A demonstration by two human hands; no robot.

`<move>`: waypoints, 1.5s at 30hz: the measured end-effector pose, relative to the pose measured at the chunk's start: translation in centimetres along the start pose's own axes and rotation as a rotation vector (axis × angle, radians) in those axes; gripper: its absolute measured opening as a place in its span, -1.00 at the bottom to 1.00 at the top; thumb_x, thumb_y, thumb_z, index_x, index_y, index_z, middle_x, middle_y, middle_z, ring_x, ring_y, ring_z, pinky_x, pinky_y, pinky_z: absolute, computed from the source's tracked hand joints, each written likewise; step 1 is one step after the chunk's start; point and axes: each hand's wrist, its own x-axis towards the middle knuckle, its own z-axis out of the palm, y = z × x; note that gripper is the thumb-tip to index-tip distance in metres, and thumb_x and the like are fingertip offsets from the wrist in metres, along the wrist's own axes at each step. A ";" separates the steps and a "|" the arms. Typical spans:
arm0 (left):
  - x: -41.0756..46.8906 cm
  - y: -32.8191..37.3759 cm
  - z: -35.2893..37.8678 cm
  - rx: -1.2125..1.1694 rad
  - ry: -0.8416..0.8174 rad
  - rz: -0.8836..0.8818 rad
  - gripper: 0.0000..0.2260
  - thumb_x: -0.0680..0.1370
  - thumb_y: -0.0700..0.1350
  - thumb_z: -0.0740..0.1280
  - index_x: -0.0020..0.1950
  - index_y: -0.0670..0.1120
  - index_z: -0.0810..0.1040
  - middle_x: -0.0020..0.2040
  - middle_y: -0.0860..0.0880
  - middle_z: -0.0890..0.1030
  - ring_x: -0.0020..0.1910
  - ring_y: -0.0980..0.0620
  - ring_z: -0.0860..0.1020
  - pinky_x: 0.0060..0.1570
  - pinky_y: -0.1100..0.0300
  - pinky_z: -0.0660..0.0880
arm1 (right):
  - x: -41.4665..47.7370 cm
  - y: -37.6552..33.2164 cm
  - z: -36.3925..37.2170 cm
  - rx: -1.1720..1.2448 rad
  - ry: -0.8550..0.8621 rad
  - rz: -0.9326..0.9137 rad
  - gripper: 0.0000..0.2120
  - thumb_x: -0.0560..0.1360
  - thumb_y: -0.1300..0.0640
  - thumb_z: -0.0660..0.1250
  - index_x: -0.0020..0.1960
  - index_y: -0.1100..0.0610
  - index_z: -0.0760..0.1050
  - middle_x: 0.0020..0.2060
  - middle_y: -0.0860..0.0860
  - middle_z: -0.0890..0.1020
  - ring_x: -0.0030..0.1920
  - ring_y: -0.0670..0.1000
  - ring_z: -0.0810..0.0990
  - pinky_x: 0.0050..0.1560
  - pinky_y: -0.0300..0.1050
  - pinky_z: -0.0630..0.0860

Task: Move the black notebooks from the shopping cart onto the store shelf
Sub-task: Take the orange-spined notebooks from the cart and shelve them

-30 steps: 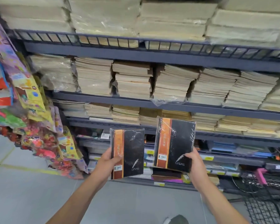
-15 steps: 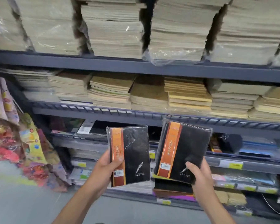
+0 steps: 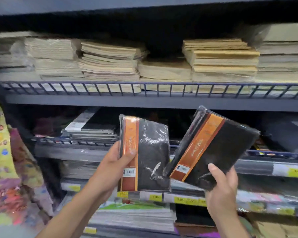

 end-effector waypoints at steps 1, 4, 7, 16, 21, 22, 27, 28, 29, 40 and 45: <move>0.5 -0.1 -0.1 0.002 0.000 0.007 -0.84 0.65 -0.15 0.33 0.23 -0.03 0.57 -0.11 0.10 0.72 -0.17 0.15 0.64 -0.12 0.22 0.57 | 0.1 0.1 -0.1 0.021 0.000 -0.009 -0.75 0.53 0.26 0.35 0.06 -0.06 0.61 -0.04 -0.03 0.72 0.15 0.22 0.64 0.21 0.19 0.53; 1.5 -0.5 -0.5 -0.002 -0.036 -0.016 -0.58 0.56 0.08 0.47 0.37 -0.01 0.53 0.19 0.03 0.71 0.18 0.07 0.64 0.28 -0.05 0.51 | 0.3 0.0 -0.7 0.062 0.000 -0.044 -0.74 0.48 0.19 0.33 0.15 0.01 0.58 0.01 0.03 0.71 0.09 0.14 0.66 0.13 0.14 0.59; 2.6 -1.0 -0.6 -0.064 -0.106 -0.041 -0.74 0.58 -0.15 0.43 0.27 -0.09 0.56 -0.02 -0.02 0.74 -0.12 0.10 0.68 -0.12 0.12 0.63 | 0.5 -0.4 -2.0 0.134 0.014 -0.011 -0.75 0.59 0.27 0.22 0.12 0.01 0.58 -0.03 0.01 0.70 0.01 0.08 0.68 0.02 0.10 0.65; 6.4 2.9 2.1 -0.120 -0.252 -0.099 -0.83 0.54 -0.31 0.42 0.09 -0.13 0.55 -0.21 -0.05 0.67 -0.31 0.05 0.64 -0.33 0.18 0.58 | -0.2 -1.6 -2.6 0.205 0.026 -0.027 -0.63 0.62 0.27 0.16 0.41 0.18 0.46 0.12 0.11 0.67 0.16 0.18 0.65 0.19 0.23 0.54; 9.2 4.6 3.7 0.007 -0.159 -0.095 -0.71 0.53 -0.26 0.48 0.23 -0.19 0.55 -0.15 -0.10 0.71 -0.29 0.04 0.68 -0.31 0.17 0.62 | -0.4 -1.7 -2.6 0.206 0.033 -0.036 -0.64 0.61 0.25 0.18 0.39 0.17 0.47 0.18 0.15 0.65 0.18 0.20 0.65 0.19 0.23 0.55; 9.8 4.5 3.8 0.011 -0.130 -0.091 -0.62 0.53 -0.28 0.48 0.32 -0.23 0.51 -0.15 -0.10 0.73 -0.28 0.05 0.69 -0.32 0.20 0.61 | -0.5 -1.8 -2.7 0.206 0.025 -0.039 -0.64 0.61 0.25 0.17 0.39 0.16 0.48 0.18 0.14 0.66 0.19 0.21 0.65 0.19 0.25 0.55; 11.5 4.3 3.8 0.019 -0.023 -0.051 -0.45 0.52 -0.34 0.48 0.44 -0.26 0.34 -0.32 0.03 0.73 -0.24 0.08 0.69 -0.23 0.16 0.59 | -0.9 -2.1 -3.0 0.199 0.018 -0.057 -0.69 0.62 0.27 0.15 0.22 0.07 0.59 0.14 0.12 0.69 0.10 0.13 0.69 0.19 0.21 0.54; 11.5 4.5 3.9 0.065 -0.019 -0.036 -0.50 0.51 -0.29 0.51 0.38 -0.22 0.39 -0.32 0.05 0.72 -0.24 0.10 0.68 -0.23 0.19 0.58 | -1.0 -2.2 -3.0 0.200 0.026 -0.054 -0.69 0.62 0.27 0.15 0.19 0.05 0.60 0.13 0.13 0.69 0.08 0.12 0.69 0.19 0.20 0.54; 11.4 4.6 4.0 0.136 -0.014 -0.018 -0.56 0.50 -0.23 0.54 0.29 -0.15 0.44 -0.27 0.06 0.71 -0.22 0.12 0.66 -0.23 0.23 0.55 | -1.0 -2.2 -3.1 0.200 0.031 -0.052 -0.69 0.62 0.27 0.15 0.18 0.04 0.61 0.12 0.12 0.69 0.08 0.11 0.70 0.19 0.19 0.53; 11.9 3.7 3.8 0.668 0.038 0.060 -0.47 0.52 0.08 0.51 0.39 -0.14 0.52 -0.16 0.06 0.53 -0.09 -0.01 0.54 0.06 0.11 0.47 | -1.7 -2.6 -2.8 0.161 0.045 -0.041 -0.72 0.61 0.27 0.19 0.19 0.05 0.58 0.06 0.07 0.71 0.05 0.09 0.71 0.08 0.12 0.63; 11.8 3.4 3.4 0.809 0.071 0.108 -0.38 0.54 0.18 0.44 0.53 0.01 0.35 0.39 -0.07 0.42 0.27 -0.15 0.53 0.16 0.10 0.47 | -1.9 -2.6 -2.5 0.099 0.044 -0.042 -0.72 0.60 0.26 0.20 0.22 0.04 0.57 0.04 0.04 0.72 0.03 0.06 0.72 0.05 0.11 0.66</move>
